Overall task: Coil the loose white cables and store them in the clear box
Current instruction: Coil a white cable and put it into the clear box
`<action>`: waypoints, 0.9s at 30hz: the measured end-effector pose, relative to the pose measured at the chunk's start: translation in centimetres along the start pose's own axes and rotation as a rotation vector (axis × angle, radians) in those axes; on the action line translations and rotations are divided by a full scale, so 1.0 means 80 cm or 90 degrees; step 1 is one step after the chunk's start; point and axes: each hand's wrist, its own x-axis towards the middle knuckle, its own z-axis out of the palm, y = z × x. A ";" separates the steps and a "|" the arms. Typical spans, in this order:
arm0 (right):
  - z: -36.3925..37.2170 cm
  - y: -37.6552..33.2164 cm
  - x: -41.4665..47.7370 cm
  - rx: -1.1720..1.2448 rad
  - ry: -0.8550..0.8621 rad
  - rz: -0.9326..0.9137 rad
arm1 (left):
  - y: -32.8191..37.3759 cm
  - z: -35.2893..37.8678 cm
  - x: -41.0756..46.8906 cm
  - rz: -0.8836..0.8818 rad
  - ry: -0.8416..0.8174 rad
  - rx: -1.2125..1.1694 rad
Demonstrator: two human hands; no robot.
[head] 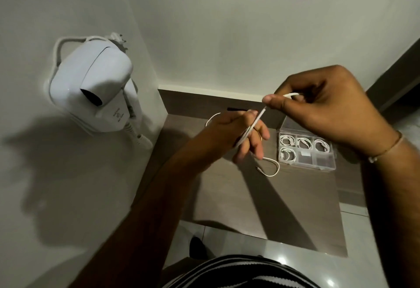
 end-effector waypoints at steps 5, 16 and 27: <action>0.053 0.031 0.015 0.243 0.091 0.049 | 0.006 -0.002 -0.008 -0.037 -0.091 -0.343; 0.169 0.055 -0.043 0.352 -0.029 0.312 | -0.027 0.006 -0.010 0.063 0.096 -0.675; 0.139 0.044 -0.070 -0.170 -0.075 0.159 | -0.026 0.043 -0.003 0.042 0.254 -0.284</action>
